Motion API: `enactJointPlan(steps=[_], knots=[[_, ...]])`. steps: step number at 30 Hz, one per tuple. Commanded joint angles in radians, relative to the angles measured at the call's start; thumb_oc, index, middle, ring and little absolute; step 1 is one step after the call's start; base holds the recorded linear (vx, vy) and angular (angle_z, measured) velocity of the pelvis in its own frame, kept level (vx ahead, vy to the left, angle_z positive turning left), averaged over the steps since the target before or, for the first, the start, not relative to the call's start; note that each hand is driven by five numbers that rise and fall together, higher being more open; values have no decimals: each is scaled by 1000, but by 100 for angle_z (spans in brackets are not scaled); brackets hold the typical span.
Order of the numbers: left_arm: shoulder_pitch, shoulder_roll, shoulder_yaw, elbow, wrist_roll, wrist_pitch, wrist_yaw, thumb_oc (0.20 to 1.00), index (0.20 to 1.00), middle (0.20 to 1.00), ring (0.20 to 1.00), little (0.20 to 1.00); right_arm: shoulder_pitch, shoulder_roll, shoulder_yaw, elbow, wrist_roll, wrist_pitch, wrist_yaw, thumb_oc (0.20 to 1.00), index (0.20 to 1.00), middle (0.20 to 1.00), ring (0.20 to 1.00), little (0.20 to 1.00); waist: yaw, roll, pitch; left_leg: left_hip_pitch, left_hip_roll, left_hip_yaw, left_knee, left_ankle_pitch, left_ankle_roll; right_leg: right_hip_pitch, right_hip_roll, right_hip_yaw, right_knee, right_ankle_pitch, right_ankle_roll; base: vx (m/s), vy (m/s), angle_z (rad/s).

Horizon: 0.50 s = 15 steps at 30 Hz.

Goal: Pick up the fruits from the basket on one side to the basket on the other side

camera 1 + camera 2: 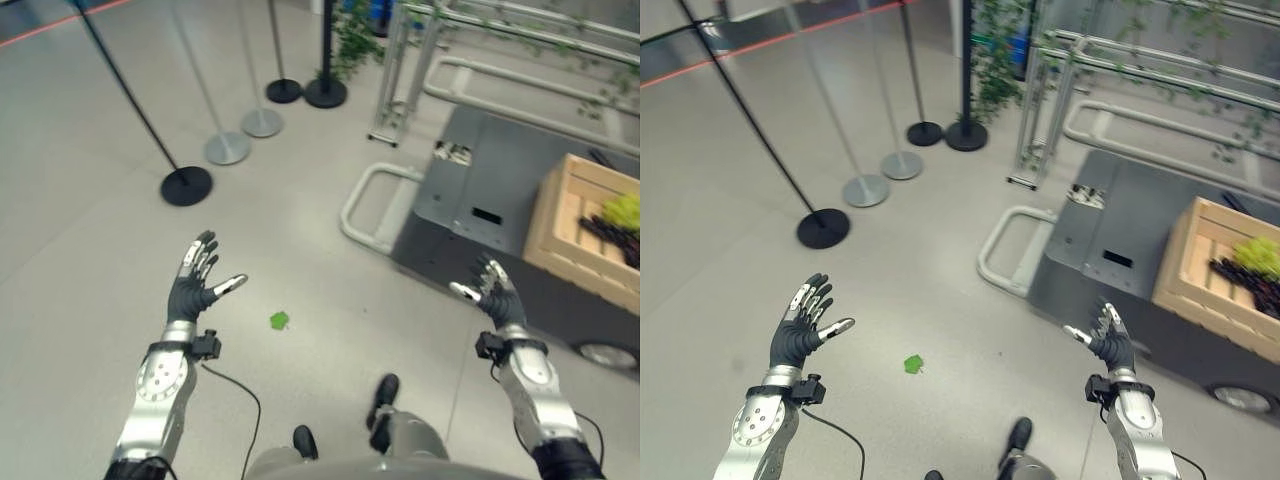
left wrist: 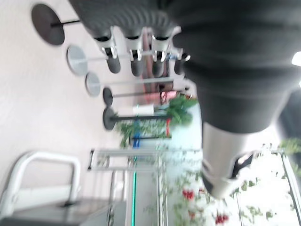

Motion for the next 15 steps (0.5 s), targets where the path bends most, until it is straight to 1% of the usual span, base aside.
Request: enactJointPlan(steps=[1, 2, 3, 4, 5, 6, 7, 8, 9, 12, 13, 14, 15], knots=[[-8, 36, 45, -88, 40, -41, 0, 1000, 1000, 1000, 1000, 1000, -42, -32, -2, -46, -30, -42, 6, 1000, 1000, 1000, 1000, 1000, 58, -28, -35, -15, -59, -153, 6, -13, -49, 68, -65, -77, -99, 144, 134, -31, 59, -139], [-5, 38, 47, -90, 44, -37, 2, 1000, 1000, 1000, 1000, 1000, -41, -35, 3, -47, -34, -39, 12, 1000, 1000, 1000, 1000, 1000, 67, -28, -30, -7, -58, -130, -2, -10, -47, 57, -89, -141, -54, 157, 142, -5, -31, -133], [-1, 40, 44, -86, 47, -32, 2, 1000, 1000, 1000, 1000, 1000, -37, -37, 8, -44, -37, -33, 17, 1000, 1000, 1000, 1000, 1000, 65, -25, -25, 7, -57, -118, -12, -15, -44, 41, -107, -170, -3, 158, 148, 7, -31, -130], [-1, 39, 44, -86, 47, -33, 2, 1000, 1000, 1000, 1000, 1000, -37, -37, 8, -44, -37, -33, 18, 1000, 1000, 1000, 1000, 1000, 65, -26, -25, 8, -59, -118, -13, -15, -43, 39, -111, -169, 4, 155, 148, 21, -122, -74], [0, 32, 44, -72, 46, -28, 12, 1000, 1000, 1000, 1000, 1000, -30, -39, 17, -42, -27, -25, 32, 1000, 1000, 1000, 1000, 1000, 58, -38, -23, 17, -64, -107, -20, -26, -42, 28, -105, -166, 4, 159, 150, 5, -91, -42], [-1, 32, 44, -71, 47, -28, 12, 1000, 1000, 1000, 1000, 1000, -30, -40, 18, -42, -26, -25, 32, 1000, 1000, 1000, 1000, 1000, 59, -38, -24, 17, -64, -105, -21, -25, -42, 26, -105, -164, 4, 159, 150, 56, -263, -46], [-17, 18, 36, -47, 37, -22, 23, 1000, 1000, 1000, 1000, 1000, -22, -51, 21, -52, -30, -27, 31, 1000, 1000, 1000, 1000, 1000, 38, -47, -24, 18, -64, -104, -15, -35, -42, 0, -104, -118, 13, 167, 152, 81, -220, -46], [-18, 6, 31, -36, 23, -20, 24, 1000, 1000, 1000, 1000, 1000, -21, -50, 21, -46, -29, -22, 25, 1000, 1000, 1000, 1000, 1000, 28, -45, -22, 22, -59, -102, -16, -36, -44, -17, -113, -94, 36, 174, 155, 106, -323, -52], [-22, -2, 27, -17, 10, -20, 25, 1000, 1000, 1000, 1000, 1000, -20, -53, 17, -49, -30, -21, 21, 1000, 1000, 1000, 1000, 1000, 9, -46, -24, 24, -56, -100, -15, -38, -49, -16, -103, -50, 16, 155, 150, 94, -260, -26], [-37, -37, 18, 32, -50, -20, 27, 1000, 1000, 1000, 1000, 1000, -18, -53, 8, -54, -20, -24, -3, 1000, 1000, 1000, 1000, 1000, -31, -39, -36, 30, -9, -69, -15, -22, -82, 2, -89, -4, -9, 138, 135, 83, -269, -12], [-41, -46, 14, 53, -64, -16, 26, 1000, 1000, 1000, 1000, 1000, -18, -56, 4, -53, -19, -25, -6, 1000, 1000, 1000, 1000, 1000, -48, -34, -43, 30, 8, -62, -18, -13, -93, 9, -82, 8, -13, 115, 127, 64, -243, -13], [-47, -49, 11, 65, -62, -18, 26, 1000, 1000, 1000, 1000, 1000, -22, -63, 1, -52, -27, -25, -16, 1000, 1000, 1000, 1000, 1000, -55, -29, -50, 34, 18, -58, -23, -4, -103, 17, -82, 7, -15, 108, 122, 46, -149, -13], [-48, -50, 10, 67, -62, -19, 26, 1000, 1000, 1000, 1000, 1000, -22, -64, 1, -52, -27, -25, -17, 1000, 1000, 1000, 1000, 1000, -55, -28, -50, 35, 19, -59, -25, -3, -104, 18, -81, 6, -16, 107, 121, 84, -211, -16]])
